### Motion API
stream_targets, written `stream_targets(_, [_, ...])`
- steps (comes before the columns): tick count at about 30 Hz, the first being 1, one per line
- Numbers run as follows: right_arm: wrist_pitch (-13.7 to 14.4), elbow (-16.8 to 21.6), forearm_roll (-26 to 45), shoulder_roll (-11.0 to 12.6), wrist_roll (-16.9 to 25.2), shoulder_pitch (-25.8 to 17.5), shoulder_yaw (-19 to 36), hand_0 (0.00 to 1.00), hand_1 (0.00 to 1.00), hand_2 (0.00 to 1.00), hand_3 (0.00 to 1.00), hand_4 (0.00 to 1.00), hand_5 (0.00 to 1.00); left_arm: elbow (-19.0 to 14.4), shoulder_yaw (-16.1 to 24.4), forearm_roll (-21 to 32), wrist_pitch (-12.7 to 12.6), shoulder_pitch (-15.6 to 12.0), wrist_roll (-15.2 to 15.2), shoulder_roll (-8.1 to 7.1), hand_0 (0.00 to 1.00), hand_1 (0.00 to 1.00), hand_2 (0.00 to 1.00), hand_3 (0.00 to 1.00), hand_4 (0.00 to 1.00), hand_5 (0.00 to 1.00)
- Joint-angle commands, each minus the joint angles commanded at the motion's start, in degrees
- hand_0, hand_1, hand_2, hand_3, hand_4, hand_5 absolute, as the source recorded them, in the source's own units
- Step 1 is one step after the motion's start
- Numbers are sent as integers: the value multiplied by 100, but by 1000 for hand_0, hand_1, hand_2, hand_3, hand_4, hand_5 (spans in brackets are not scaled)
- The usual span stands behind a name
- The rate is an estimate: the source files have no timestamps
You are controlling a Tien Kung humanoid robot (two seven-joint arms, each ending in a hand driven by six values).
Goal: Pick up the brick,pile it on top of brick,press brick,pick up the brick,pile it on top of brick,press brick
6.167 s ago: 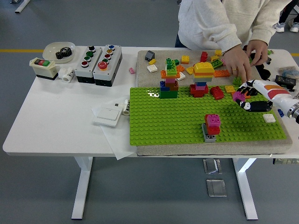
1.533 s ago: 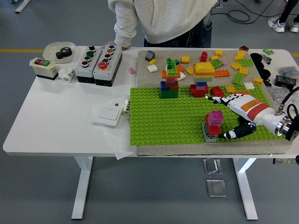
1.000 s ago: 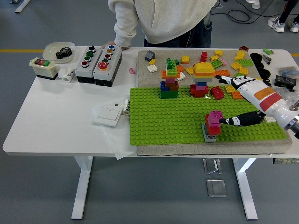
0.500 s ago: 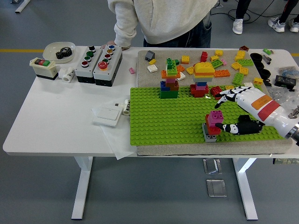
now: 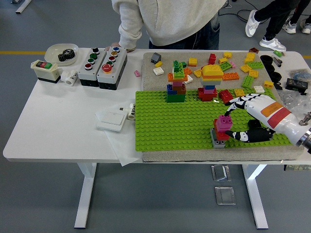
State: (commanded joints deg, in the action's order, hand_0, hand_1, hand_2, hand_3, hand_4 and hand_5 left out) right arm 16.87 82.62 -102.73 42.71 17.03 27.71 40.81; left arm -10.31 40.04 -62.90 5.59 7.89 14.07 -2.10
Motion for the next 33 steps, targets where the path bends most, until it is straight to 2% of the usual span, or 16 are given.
stream_targets(33, [-31,-420,-3,-201,-68,127,-184,733,699,741,602,816,509,0,-78,89,-7,25,-10,2,794,712,594,534,523,509])
